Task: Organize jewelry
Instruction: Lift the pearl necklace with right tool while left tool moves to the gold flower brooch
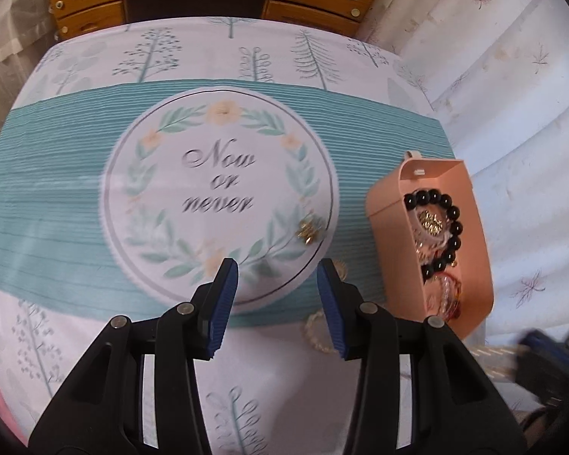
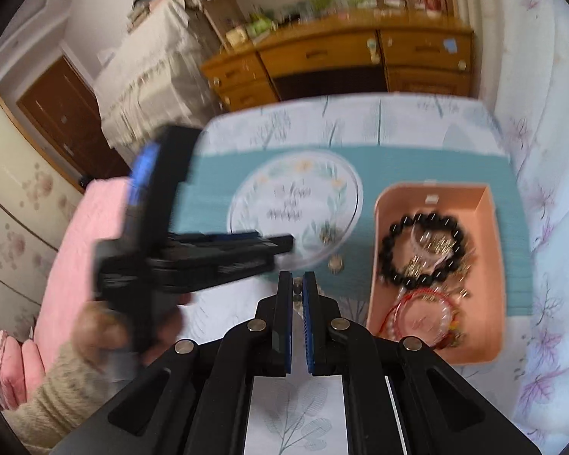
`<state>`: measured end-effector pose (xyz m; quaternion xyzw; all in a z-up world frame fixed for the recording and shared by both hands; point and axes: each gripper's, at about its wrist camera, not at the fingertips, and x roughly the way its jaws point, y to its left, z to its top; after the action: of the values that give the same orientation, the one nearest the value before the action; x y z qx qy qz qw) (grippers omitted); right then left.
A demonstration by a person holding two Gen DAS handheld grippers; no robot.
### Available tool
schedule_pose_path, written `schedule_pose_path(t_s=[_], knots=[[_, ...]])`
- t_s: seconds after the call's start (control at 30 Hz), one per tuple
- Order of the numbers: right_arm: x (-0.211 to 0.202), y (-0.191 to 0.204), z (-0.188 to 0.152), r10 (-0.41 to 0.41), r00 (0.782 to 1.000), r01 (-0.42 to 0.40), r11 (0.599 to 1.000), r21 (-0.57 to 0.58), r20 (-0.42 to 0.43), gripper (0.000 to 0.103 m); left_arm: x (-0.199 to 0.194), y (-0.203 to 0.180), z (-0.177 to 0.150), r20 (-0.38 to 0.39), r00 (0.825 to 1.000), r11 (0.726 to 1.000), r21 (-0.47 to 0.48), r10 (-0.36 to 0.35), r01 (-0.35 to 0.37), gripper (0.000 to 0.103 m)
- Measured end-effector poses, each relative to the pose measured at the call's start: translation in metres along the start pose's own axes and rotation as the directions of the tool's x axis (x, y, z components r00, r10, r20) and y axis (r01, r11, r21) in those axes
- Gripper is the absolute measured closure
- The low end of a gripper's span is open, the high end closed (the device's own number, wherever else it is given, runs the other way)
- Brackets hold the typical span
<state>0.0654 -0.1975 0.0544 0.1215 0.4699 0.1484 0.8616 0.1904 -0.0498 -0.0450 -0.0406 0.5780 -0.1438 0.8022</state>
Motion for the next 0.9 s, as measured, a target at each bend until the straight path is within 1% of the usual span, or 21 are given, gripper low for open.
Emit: schedule_pose_path(t_s=[0.03,0.2,0.3,0.37,0.5,0.6,0.73,0.9], knots=[[-0.011,-0.001,0.004,0.006,1.0,-0.006,1.0,0.002,0.026,0.098,0.004,-0.003,0.003,-0.005,1.0,1.0,0.003,0.0,0.0,0.063],[-0.051,-0.011,0.023,0.019,0.994,-0.022,0.999,0.024,0.105,0.098,0.022,-0.02,0.013,-0.019,1.0,0.999,0.029,0.02,-0.019,0.063],[-0.075,-0.016,0.034,0.032,0.989,-0.037,0.999,0.031,0.147,0.098,0.031,-0.023,0.016,-0.034,0.999,1.0,0.022,0.013,-0.012,0.063],[-0.094,-0.02,0.043,0.027,0.982,-0.034,0.999,0.034,0.186,0.098,0.035,-0.025,0.018,-0.036,0.999,1.0,0.015,0.008,-0.007,0.063],[-0.13,-0.024,0.059,0.024,0.967,-0.033,0.999,0.033,0.252,0.098,0.04,-0.025,0.021,-0.033,0.999,1.0,0.005,0.019,-0.019,0.063],[-0.157,-0.03,0.068,0.018,0.954,-0.033,0.999,0.044,0.298,0.098,0.043,-0.025,0.021,-0.037,0.999,0.999,-0.004,0.033,-0.033,0.07],[-0.181,-0.04,0.073,0.0,0.946,-0.02,0.998,0.056,0.325,0.098,0.051,-0.026,0.024,-0.043,0.998,0.999,-0.011,0.05,-0.05,0.073],[-0.191,-0.06,0.07,-0.024,0.946,-0.009,0.995,0.1,0.324,0.098,0.057,-0.028,0.026,-0.052,0.997,0.998,-0.014,0.058,-0.059,0.074]])
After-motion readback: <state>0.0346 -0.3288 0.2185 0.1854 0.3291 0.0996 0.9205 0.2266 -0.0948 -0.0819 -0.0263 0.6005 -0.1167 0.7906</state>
